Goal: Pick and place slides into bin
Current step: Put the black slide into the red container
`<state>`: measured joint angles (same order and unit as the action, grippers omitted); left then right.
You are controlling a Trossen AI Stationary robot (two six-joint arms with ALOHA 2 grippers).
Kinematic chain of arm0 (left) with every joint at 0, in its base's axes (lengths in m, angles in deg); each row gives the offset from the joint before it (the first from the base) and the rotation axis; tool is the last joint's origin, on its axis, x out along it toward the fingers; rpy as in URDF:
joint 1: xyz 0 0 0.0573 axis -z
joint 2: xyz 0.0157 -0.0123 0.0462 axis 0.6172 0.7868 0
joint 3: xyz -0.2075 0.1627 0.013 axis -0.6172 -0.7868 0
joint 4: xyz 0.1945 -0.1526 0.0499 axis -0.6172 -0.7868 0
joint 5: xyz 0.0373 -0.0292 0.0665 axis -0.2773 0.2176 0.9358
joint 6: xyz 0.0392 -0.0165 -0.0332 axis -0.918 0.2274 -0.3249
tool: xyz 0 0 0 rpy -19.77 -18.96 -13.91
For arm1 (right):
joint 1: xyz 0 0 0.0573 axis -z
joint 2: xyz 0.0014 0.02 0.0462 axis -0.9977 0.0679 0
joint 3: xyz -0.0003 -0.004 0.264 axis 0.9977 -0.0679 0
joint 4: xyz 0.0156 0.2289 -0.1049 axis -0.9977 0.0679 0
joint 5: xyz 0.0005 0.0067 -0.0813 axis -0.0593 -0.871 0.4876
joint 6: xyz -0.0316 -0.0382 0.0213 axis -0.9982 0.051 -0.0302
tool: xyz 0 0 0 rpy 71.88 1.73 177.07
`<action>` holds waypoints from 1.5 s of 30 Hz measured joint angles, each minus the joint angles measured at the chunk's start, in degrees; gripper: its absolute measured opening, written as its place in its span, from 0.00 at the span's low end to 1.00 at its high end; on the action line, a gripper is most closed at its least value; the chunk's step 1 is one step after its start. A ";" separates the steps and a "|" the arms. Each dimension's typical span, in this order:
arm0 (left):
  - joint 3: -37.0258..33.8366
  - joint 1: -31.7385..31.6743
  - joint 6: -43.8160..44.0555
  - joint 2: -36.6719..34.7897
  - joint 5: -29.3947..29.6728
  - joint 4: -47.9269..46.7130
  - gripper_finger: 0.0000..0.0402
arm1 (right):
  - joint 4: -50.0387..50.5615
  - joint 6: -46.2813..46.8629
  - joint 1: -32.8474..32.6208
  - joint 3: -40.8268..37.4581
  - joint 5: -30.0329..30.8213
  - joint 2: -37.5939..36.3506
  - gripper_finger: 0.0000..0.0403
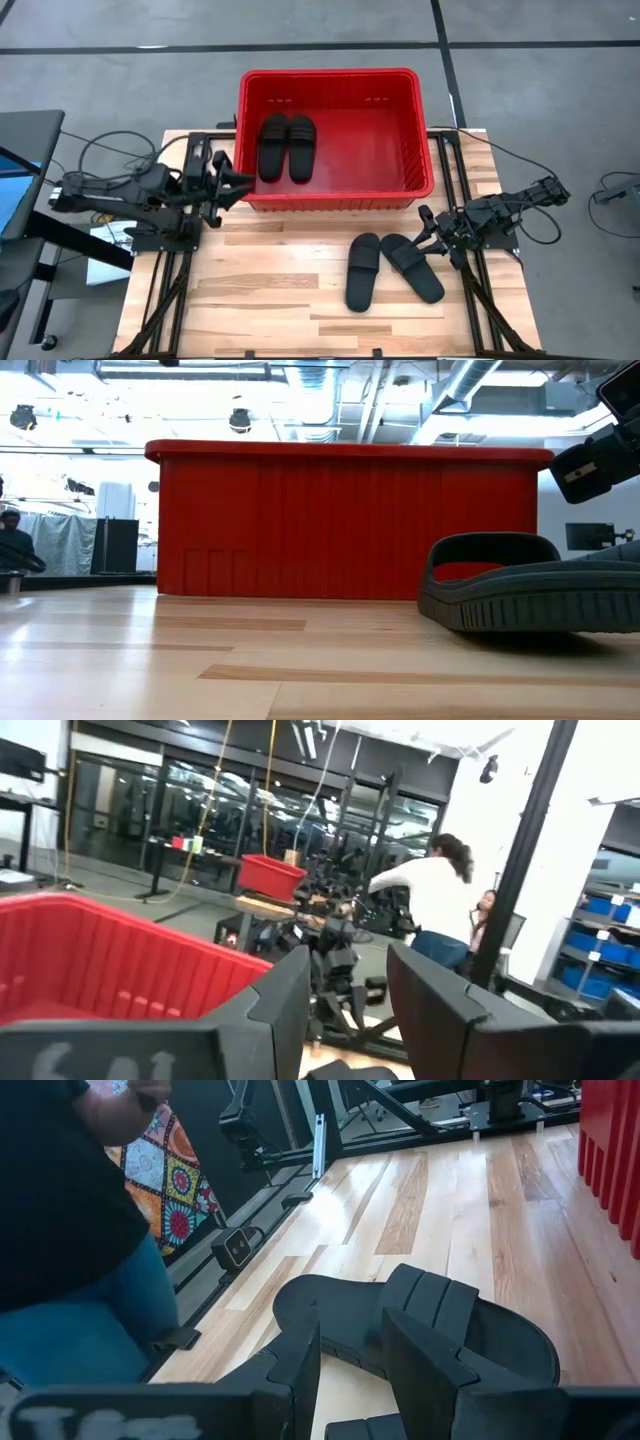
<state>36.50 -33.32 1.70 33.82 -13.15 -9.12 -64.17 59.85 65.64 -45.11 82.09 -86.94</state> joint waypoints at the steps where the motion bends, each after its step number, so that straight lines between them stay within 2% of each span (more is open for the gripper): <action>1: -0.54 0.97 -0.30 0.08 0.53 0.36 0.31 | -0.02 -0.02 0.00 0.00 0.00 0.00 0.25; 9: -3.65 6.55 -5.61 0.94 1.41 4.02 0.31 | -0.02 -0.02 -0.02 0.00 0.00 -0.02 0.25; 19: -3.57 6.52 1.01 1.22 7.34 3.90 0.31 | -0.02 0.00 0.00 0.00 0.00 -0.02 0.25; 25: -3.57 6.54 8.44 1.92 7.72 4.17 0.31 | -0.02 0.33 -0.13 0.00 0.00 -0.02 0.25; 31: -3.57 6.54 9.97 6.51 6.06 12.11 0.31 | -0.83 11.63 -0.42 -0.05 0.24 0.00 0.25; 35: -3.57 6.56 9.11 9.76 6.45 16.78 0.31 | -3.27 15.02 -0.42 -0.09 0.28 0.00 0.25; 40: -3.57 6.56 11.09 11.40 7.64 17.31 0.31 | -12.17 24.39 -0.44 -0.08 0.22 0.00 0.25; 45: -3.55 6.56 11.94 11.36 7.53 17.62 0.31 | -16.31 27.94 -0.44 -0.07 -0.24 0.00 0.25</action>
<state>32.95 -26.76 13.64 45.18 -5.62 8.50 -80.48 87.79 65.20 -45.18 81.85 -86.94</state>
